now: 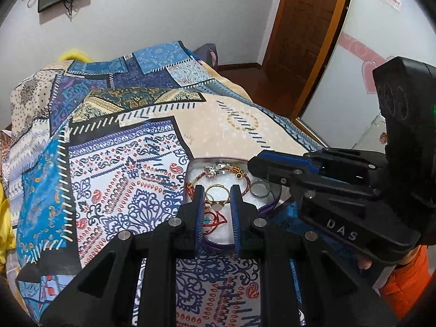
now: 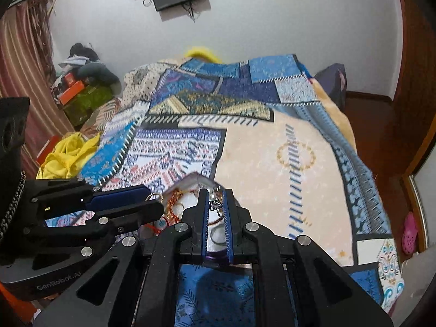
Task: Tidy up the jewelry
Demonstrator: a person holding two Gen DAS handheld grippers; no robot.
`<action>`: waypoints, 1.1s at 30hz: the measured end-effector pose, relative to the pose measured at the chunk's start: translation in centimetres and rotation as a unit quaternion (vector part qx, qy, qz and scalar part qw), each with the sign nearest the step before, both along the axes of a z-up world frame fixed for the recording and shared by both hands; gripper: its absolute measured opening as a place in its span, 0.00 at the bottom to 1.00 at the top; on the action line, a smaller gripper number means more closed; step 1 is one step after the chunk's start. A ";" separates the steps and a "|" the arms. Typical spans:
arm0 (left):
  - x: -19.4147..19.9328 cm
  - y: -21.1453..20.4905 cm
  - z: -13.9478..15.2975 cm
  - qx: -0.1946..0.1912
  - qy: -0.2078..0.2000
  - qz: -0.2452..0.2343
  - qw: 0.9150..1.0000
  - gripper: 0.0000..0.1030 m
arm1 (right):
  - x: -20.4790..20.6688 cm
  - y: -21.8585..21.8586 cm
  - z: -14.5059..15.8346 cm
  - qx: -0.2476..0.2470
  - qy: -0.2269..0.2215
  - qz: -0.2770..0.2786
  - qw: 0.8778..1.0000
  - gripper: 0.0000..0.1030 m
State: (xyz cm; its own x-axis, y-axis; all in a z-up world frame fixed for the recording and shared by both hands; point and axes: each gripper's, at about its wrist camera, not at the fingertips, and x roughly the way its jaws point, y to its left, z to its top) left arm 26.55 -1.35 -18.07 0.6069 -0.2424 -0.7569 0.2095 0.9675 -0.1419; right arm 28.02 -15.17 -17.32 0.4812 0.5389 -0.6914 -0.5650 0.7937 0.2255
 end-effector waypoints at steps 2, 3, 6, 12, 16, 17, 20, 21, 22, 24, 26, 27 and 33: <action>0.1 0.0 -0.2 -0.002 0.003 -0.001 1.000 0.17 | 0.1 -0.1 -0.2 -0.002 0.003 0.002 1.000 0.09; 0.2 0.0 -0.3 -0.002 0.004 0.000 1.000 0.17 | 0.1 -0.1 -0.3 -0.002 0.006 0.003 1.000 0.09; 0.2 0.1 -0.3 -0.005 0.005 0.001 1.000 0.17 | 0.3 -0.5 -0.4 0.002 0.014 0.004 1.000 0.09; -0.1 0.4 0.1 -0.004 0.002 0.004 1.000 0.17 | 0.3 -0.7 -0.1 0.007 0.032 0.012 0.999 0.09; -0.8 0.7 1.1 -0.009 -0.005 0.011 1.000 0.18 | -0.1 -0.8 0.7 0.010 0.025 0.011 1.000 0.16; -1.1 0.9 1.5 -0.010 -0.009 0.012 1.000 0.19 | -0.3 -1.0 1.1 0.012 0.021 0.009 1.000 0.16; -2.1 1.3 3.2 -0.011 -0.028 0.020 0.999 0.28 | -0.9 -1.3 2.6 0.018 0.007 0.005 1.000 0.16; -2.5 1.4 3.8 -0.012 -0.035 0.022 0.999 0.30 | -1.1 -1.4 3.0 0.020 0.001 0.003 1.000 0.16; -2.8 1.5 4.5 -0.013 -0.042 0.024 0.999 0.30 | -1.4 -1.6 3.7 0.024 -0.006 -0.001 1.000 0.16; -3.9 1.8 6.2 -0.015 -0.063 0.029 0.997 0.30 | -2.2 -2.1 5.2 0.031 -0.024 -0.009 0.999 0.16; -4.9 1.9 7.9 -0.013 -0.085 0.036 0.996 0.30 | -3.2 -2.7 7.0 0.041 -0.046 -0.017 0.998 0.16; -5.6 1.9 8.9 -0.013 -0.098 0.039 0.994 0.30 | -3.8 -3.0 8.0 0.048 -0.059 -0.021 0.997 0.16; -10.9 2.1 15.2 -0.006 -0.197 0.062 0.978 0.32 | -8.4 -4.5 13.5 0.086 -0.145 -0.041 0.985 0.16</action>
